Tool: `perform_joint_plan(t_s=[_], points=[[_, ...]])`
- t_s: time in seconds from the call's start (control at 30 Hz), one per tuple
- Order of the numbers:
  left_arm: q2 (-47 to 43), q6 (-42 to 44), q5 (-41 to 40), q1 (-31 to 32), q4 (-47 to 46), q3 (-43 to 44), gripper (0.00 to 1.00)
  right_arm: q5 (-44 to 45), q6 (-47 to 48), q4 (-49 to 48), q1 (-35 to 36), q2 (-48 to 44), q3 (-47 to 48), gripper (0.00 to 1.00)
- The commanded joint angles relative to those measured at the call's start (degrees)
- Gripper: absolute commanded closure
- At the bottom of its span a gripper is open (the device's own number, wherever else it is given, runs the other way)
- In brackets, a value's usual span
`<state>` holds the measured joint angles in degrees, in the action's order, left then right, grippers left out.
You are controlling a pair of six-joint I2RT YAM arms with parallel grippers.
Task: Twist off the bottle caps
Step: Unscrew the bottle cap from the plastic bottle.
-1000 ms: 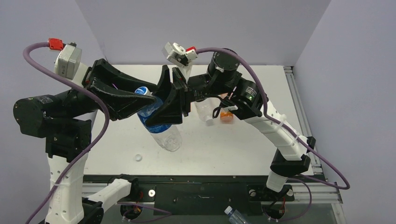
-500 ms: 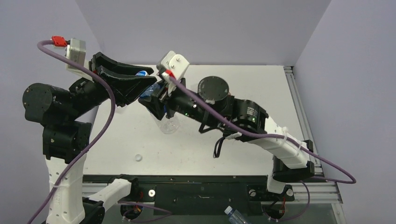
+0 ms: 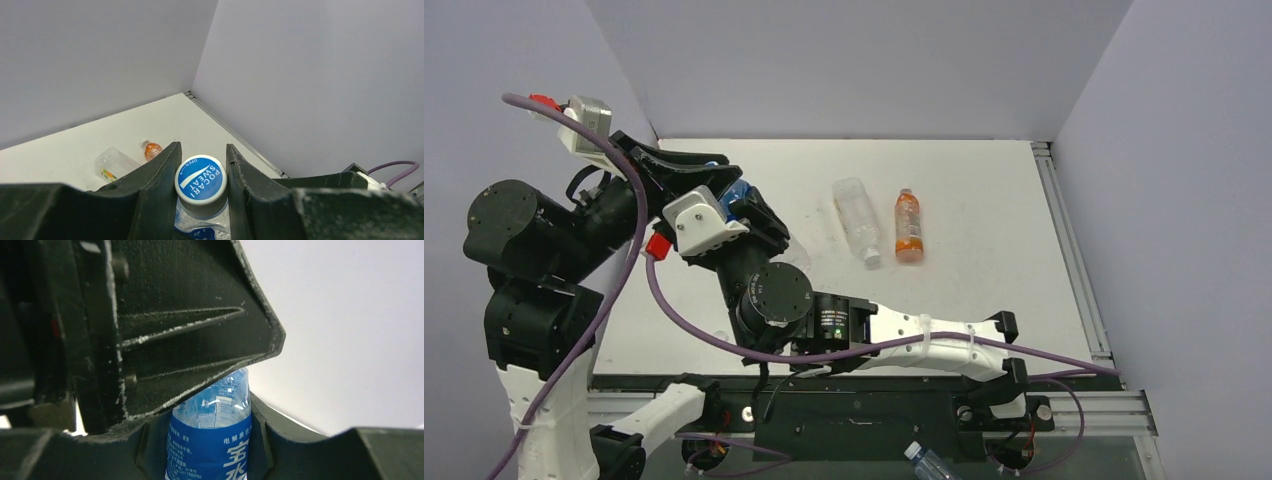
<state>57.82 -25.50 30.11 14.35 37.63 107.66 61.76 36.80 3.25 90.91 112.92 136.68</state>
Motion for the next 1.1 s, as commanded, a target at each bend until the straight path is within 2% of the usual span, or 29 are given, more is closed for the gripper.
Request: perform_joint_plan(t_s=[0.0, 0.07, 0.13, 0.2, 0.23, 0.27, 0.3, 0.33, 0.37, 0.4, 0.43, 0.47, 0.5, 0.6, 0.7, 0.8, 1.07], points=[[1.13, 4.51, -15.52, -0.93, -2.02, 1.62, 1.00, 13.09, 12.24, -6.04, 1.63, 0.33, -0.80, 1.00], [0.82, 3.42, -13.62, -0.95, -3.22, 0.89, 1.00, 10.29, 5.85, -0.17, 1.63, -1.43, -0.58, 1.00], [0.24, 2.35, -11.11, -0.91, -4.85, -0.06, 0.93, 4.93, -3.31, 7.30, 1.40, -4.72, -0.72, 1.00], [-0.75, 1.02, -8.20, -0.91, -7.62, -1.56, 0.71, -2.69, -12.65, 13.73, 0.65, -8.83, -1.87, 1.00], [-1.65, 0.69, -7.38, -0.90, -9.91, -2.76, 0.36, -8.84, -18.39, 17.35, -0.26, -12.10, -3.60, 1.00], [-2.05, -0.42, -5.64, -0.95, -10.98, -4.02, 0.20, -12.58, -20.87, 19.35, -0.89, -13.82, -4.75, 1.00], [-2.81, -1.17, -4.78, -0.98, -13.15, -4.51, 0.02, -21.36, -25.61, 20.22, -2.58, -17.33, -7.50, 1.00], [-3.31, -2.88, -2.42, -0.98, -14.05, -5.23, 0.01, -26.27, -27.95, 21.94, -3.72, -18.85, -8.59, 1.00], [-3.50, -3.68, -1.23, -1.05, -15.96, -5.47, 0.03, -37.77, -32.63, 22.53, -6.67, -21.82, -10.84, 1.00], [-3.86, -5.68, 0.84, -1.02, -16.99, -6.08, 0.03, -44.05, -34.54, 22.75, -9.91, -24.71, -13.70, 1.00], [-4.03, -6.75, 1.80, -1.02, -19.00, -6.38, 0.03, -55.92, -38.10, 22.23, -11.39, -26.02, -15.21, 1.00], [-4.23, -9.44, 3.71, -1.09, -20.09, -6.77, 0.03, -61.70, -39.47, 20.79, -13.86, -28.42, -18.25, 1.00], [-4.22, -10.34, 4.82, -1.10, -22.10, -6.85, 0.03, -71.96, -41.57, 20.07, -14.95, -29.36, -19.33, 1.00], [-3.83, -15.17, 7.78, -1.30, -24.70, -6.27, 0.03, -88.88, -45.88, 18.61, -19.19, -30.83, -20.92, 1.00], [-3.15, -18.64, 9.00, -1.57, -26.10, -4.77, 0.03, -98.09, -47.89, 18.87, -20.97, -30.05, -20.25, 1.00], [-2.82, -22.64, 13.82, -1.68, -29.30, -4.99, 0.03, -106.13, -49.44, 19.53, -21.75, -27.99, -18.24, 1.00], [-1.95, -33.76, 25.73, -1.59, -41.82, -5.80, 0.03, -113.33, -52.13, 18.83, -22.10, -24.23, -14.54, 1.00]])
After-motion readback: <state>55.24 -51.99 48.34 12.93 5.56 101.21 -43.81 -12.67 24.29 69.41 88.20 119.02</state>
